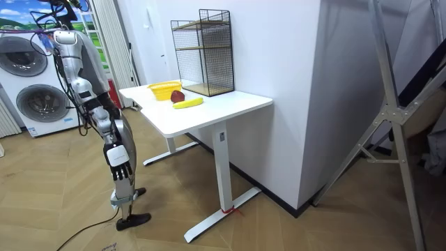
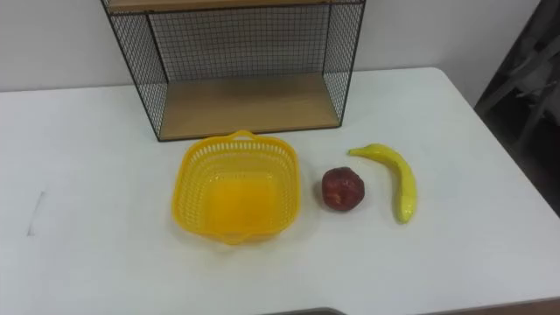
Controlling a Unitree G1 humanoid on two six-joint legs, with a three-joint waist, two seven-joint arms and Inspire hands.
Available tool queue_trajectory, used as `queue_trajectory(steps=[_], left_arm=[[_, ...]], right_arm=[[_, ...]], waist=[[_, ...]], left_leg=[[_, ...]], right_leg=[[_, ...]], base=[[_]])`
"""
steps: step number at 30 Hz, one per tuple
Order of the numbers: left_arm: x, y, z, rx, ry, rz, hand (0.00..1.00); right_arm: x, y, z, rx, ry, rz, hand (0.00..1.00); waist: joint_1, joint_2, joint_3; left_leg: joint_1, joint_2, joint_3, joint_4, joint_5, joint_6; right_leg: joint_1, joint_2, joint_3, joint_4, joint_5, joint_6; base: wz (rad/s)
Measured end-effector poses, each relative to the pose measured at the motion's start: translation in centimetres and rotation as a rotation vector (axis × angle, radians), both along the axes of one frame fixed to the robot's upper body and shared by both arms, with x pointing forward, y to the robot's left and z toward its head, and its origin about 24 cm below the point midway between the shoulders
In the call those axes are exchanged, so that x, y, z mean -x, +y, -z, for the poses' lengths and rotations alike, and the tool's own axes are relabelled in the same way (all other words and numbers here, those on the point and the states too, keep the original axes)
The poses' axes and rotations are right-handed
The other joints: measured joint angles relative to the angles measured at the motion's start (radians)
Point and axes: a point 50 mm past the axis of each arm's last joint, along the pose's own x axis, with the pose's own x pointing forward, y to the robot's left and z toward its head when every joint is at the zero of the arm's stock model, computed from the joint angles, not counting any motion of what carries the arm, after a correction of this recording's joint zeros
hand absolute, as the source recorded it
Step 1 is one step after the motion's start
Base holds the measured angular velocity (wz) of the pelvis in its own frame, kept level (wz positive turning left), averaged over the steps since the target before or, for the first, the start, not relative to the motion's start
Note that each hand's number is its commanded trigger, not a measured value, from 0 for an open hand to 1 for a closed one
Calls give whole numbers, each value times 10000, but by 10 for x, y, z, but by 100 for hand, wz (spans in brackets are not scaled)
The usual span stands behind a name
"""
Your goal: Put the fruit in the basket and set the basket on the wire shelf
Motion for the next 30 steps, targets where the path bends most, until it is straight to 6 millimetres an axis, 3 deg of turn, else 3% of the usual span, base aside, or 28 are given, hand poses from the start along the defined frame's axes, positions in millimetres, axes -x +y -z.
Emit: queue_trajectory(steps=[12,20,26,29,30], left_arm=[[1,-2,0,27,-30,-138,0],[7,-3,2,97,51,-599,0],[11,-4,2,163,-3,-853,0],[12,-3,2,192,-28,-1048,0],[12,-3,2,219,-117,-1272,0]], right_arm=[[-1,-2,0,328,12,-186,0],[-1,-4,-1,512,-367,1078,0],[8,-5,-1,976,-858,3893,0],[18,-7,-1,1276,-914,6044,0],[20,-8,-2,1368,-1164,7583,0]], waist=[[59,-16,0],[61,9,7],[63,-72,23],[28,-79,46],[-34,-76,55]], left_leg=[[-4,-3,-1,-30,-1,0],[-15,-2,-10,-13,-4,2],[-18,-2,-14,74,-4,3],[-20,1,3,68,-14,0],[-16,2,-17,76,-30,0]], right_leg=[[-16,2,20,30,0,0],[-18,2,84,26,-8,-2],[-10,-1,37,38,-13,-5],[-27,5,142,128,-74,-17],[-34,5,81,123,-88,-22]], base=[[0],[0],[1],[-2],[0]])
